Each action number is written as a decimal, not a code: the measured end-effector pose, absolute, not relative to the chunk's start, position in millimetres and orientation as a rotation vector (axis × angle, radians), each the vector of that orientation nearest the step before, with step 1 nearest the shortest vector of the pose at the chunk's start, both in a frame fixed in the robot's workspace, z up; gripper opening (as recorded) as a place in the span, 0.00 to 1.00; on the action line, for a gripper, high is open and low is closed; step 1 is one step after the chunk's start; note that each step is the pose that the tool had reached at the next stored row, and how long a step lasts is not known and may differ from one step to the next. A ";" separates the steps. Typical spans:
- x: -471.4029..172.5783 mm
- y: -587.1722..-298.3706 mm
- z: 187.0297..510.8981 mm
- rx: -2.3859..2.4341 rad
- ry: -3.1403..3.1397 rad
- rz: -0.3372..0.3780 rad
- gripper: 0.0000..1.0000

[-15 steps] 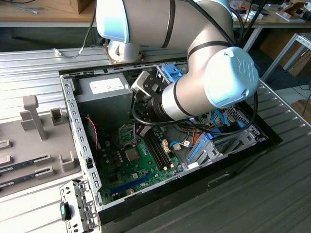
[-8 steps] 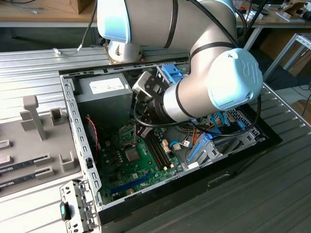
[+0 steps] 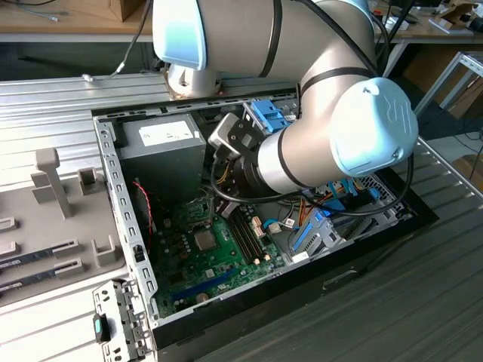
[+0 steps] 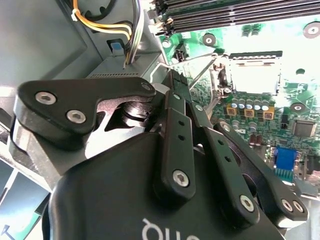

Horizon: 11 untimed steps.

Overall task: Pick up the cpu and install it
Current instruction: 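Close the cpu cover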

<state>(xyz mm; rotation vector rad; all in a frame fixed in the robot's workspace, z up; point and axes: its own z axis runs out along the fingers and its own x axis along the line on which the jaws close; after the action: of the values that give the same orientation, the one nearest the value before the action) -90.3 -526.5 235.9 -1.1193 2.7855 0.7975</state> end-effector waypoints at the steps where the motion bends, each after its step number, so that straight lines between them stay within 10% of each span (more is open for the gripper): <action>1: -90.3 -528.7 236.2 -1.119 2.785 0.798 0.11; 11: -90.3 -545.5 237.6 -1.121 2.785 0.798 0.11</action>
<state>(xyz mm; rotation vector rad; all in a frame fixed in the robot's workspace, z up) -90.3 -545.5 237.6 -1.1209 2.7851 0.7976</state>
